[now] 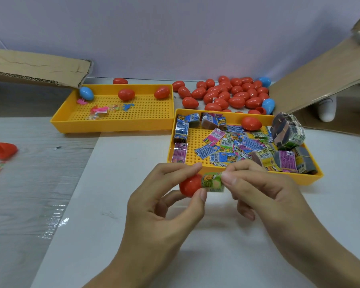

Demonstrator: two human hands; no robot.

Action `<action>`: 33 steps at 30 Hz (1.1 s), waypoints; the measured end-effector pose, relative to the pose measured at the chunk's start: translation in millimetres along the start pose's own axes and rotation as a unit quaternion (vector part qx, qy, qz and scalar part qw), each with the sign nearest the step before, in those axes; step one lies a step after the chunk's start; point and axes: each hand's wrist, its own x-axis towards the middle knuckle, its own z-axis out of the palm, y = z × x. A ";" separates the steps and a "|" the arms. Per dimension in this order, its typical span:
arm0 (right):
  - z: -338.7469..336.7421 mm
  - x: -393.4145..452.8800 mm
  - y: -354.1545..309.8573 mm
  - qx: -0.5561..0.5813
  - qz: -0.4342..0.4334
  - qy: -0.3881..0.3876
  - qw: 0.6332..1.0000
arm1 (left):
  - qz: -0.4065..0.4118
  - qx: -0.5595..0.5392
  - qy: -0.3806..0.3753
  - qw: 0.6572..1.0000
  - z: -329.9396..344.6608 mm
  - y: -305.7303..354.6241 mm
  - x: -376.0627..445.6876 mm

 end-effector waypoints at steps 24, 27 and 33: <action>-1.6 -2.5 -2.6 0.016 0.000 -0.027 1.000 | -0.016 0.007 -0.027 0.999 -1.1 3.4 -0.2; -3.4 -1.0 -2.0 0.022 0.017 -0.025 0.999 | -0.026 -0.001 -0.023 0.999 -0.9 3.2 -0.2; -1.8 -2.0 0.0 0.005 0.019 -0.042 0.999 | -0.012 0.004 -0.044 0.999 -2.0 1.6 0.4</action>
